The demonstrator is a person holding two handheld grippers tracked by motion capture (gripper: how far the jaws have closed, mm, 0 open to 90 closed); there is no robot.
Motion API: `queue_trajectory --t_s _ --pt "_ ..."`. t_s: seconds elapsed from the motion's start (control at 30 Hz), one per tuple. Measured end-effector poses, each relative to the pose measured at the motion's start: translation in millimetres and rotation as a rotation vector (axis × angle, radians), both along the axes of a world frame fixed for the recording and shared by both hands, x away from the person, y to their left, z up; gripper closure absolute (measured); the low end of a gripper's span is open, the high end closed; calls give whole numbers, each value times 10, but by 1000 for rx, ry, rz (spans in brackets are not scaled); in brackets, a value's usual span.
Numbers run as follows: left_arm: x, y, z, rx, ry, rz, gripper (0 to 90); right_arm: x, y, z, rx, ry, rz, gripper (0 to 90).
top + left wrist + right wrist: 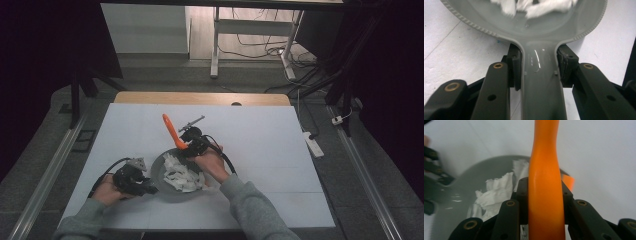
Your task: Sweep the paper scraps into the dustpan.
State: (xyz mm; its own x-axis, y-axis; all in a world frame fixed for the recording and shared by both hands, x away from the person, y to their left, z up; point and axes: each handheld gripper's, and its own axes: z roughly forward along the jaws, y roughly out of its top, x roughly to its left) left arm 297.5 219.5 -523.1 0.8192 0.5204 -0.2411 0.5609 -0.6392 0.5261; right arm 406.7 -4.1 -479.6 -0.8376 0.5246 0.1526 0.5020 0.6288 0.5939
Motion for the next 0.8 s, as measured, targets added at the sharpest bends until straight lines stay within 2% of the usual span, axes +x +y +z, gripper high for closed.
queue_trajectory --t_s 0.13,0.3,0.4,0.53,0.8 --pt "-3 0 1 2 -2 -2 615 -22 -20 120 42 -37 2 704" --pt "-3 3 0 1 0 -5 615 55 -260 286 81 -88 -67 704" --pt "-7 6 2 2 -1 -6 615 87 -426 359 98 -102 -112 704" --pt "-28 32 3 0 2 -11 615 83 -638 390 79 -128 -154 704" --pt "-96 55 8 3 6 -39 615 -38 -1058 239 8 -94 -254 704"
